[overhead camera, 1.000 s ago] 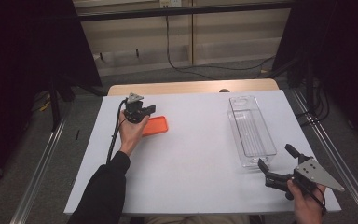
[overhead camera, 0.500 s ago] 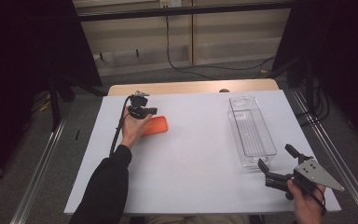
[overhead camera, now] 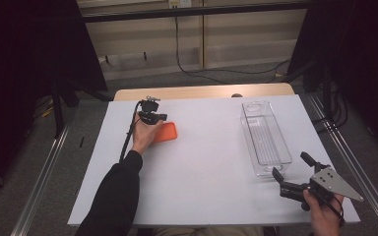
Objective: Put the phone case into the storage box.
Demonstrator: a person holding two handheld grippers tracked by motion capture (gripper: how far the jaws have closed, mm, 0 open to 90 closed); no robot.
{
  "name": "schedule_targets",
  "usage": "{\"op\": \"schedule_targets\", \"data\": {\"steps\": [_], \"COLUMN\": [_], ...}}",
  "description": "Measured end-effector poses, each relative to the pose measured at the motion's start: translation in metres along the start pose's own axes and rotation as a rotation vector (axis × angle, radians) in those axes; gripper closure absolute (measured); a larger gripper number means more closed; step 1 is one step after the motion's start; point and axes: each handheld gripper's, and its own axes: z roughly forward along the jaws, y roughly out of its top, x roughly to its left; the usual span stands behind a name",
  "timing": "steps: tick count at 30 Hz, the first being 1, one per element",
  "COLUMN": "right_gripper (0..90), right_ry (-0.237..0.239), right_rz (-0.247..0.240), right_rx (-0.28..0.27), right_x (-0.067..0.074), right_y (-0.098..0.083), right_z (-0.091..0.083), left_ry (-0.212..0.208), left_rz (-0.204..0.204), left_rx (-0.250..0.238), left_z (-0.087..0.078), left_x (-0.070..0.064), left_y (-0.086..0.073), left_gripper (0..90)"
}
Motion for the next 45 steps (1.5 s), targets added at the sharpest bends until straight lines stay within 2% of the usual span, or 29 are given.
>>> {"op": "schedule_targets", "data": {"steps": [2,6,7,10,25,30,32,39,45], "right_gripper": [0.0,0.0,0.0,0.0,0.0,0.0,0.0,0.0,0.0], "right_ry": [0.001,0.005,0.005,0.003,-0.01,-0.008,-0.009,-0.006,-0.007], "right_rz": [0.0,0.002,0.0,-0.001,-0.002,-0.003,-0.002,-0.003,-0.006], "right_rx": [-0.001,0.006,0.004,0.001,0.003,0.002,0.002,0.001,0.003], "right_x": [0.0,0.0,0.0,0.0,-0.001,-0.001,0.0,0.0,0.0], "right_y": [0.0,0.0,0.0,0.0,0.0,0.0,0.0,0.0,0.0], "right_z": [0.0,0.001,0.0,0.0,0.0,0.0,0.0,0.0,0.0], "left_ry": [-0.008,-0.003,0.012,0.005,-0.023,-0.04,-0.051,-0.052,-0.062], "left_rz": [-0.013,-0.016,-0.017,-0.019,-0.004,-0.017,-0.008,-0.016,0.006], "left_rx": [0.0,0.011,0.008,0.021,0.023,0.011,0.022,0.022,0.033], "left_z": [0.002,0.006,0.007,0.009,0.004,0.001,-0.001,-0.002,-0.005], "left_x": [-0.001,-0.003,-0.003,-0.003,-0.008,-0.01,-0.01,-0.013,-0.014], "left_y": [0.0,-0.001,-0.002,-0.004,-0.011,-0.015,-0.016,-0.017,-0.019], "left_gripper": [90.0,90.0,90.0,90.0,90.0,90.0,90.0,90.0,90.0]}}
